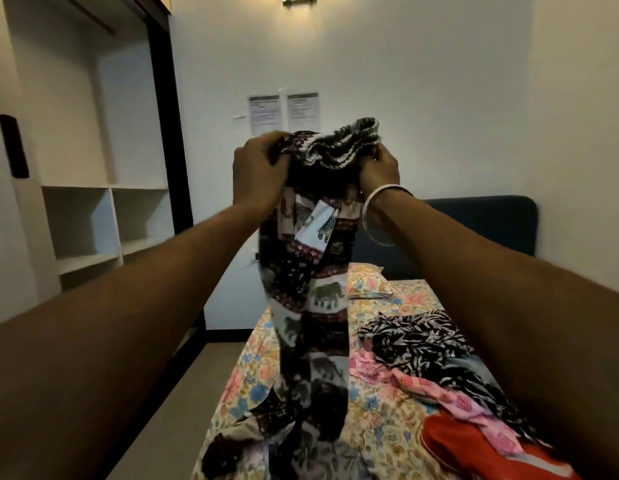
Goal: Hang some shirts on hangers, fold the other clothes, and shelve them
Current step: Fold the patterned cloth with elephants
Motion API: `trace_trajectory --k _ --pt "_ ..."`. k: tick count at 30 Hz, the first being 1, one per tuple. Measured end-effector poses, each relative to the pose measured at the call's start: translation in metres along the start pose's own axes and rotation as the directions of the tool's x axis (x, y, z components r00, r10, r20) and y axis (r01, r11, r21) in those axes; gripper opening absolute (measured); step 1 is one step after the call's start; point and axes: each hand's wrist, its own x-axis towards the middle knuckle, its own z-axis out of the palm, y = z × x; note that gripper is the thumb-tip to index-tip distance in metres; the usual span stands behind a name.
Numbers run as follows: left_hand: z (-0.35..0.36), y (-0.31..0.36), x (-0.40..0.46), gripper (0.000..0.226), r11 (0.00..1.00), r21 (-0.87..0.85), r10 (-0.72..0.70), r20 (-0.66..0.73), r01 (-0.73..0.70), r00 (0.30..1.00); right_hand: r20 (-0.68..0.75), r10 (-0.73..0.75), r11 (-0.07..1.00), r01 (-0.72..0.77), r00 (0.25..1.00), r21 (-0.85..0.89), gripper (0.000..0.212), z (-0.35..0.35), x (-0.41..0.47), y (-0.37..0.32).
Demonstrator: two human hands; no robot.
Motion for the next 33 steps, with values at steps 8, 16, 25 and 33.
trace_trajectory --k 8,16,25,33 --pt "-0.001 0.03 -0.002 0.029 0.903 0.282 0.33 0.032 -0.325 0.943 -0.073 0.227 0.973 -0.229 0.971 -0.017 0.012 -0.004 0.025 0.004" --pt "-0.008 0.045 0.045 0.008 0.869 -0.233 -0.436 0.055 0.436 0.898 0.023 -0.062 0.997 0.063 0.998 -0.049 0.021 0.013 0.008 -0.025" --pt "-0.05 0.009 0.002 0.014 0.681 0.16 -0.542 0.766 0.715 0.345 0.461 0.462 0.883 -0.44 0.757 -0.163 0.032 -0.036 -0.027 -0.024" --pt "-0.015 -0.111 -0.096 0.033 0.497 0.539 -0.64 0.757 0.68 -0.131 0.623 0.772 0.579 -0.55 0.13 -0.602 0.051 -0.036 -0.058 0.123"
